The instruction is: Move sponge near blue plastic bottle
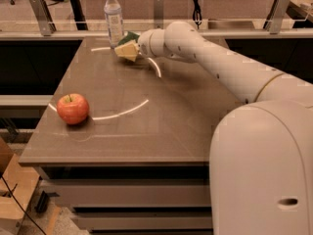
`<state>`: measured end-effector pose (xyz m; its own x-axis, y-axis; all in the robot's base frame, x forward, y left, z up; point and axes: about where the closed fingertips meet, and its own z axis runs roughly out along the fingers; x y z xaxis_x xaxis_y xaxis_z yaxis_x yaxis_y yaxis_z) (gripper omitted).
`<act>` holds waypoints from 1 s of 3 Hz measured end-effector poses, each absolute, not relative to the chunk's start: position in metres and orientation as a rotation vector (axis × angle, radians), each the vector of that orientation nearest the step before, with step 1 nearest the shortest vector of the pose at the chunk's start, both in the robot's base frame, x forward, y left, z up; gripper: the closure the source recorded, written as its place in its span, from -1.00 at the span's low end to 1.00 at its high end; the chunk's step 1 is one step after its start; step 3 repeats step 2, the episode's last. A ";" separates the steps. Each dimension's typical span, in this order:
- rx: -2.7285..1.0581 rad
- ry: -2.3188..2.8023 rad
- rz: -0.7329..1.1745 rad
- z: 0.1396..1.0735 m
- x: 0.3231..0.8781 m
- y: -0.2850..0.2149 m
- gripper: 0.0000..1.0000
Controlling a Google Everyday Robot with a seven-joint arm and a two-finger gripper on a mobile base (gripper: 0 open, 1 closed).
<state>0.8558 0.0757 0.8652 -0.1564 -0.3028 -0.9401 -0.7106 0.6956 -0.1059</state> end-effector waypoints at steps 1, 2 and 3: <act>-0.742 1.756 0.433 0.865 0.872 0.074 -1.00; -0.743 1.756 0.433 0.865 0.872 0.074 -1.00; -0.743 1.756 0.433 0.865 0.872 0.074 -1.00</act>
Offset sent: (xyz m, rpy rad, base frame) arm 0.0133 -0.0010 -0.0002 0.0268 0.0054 -0.0425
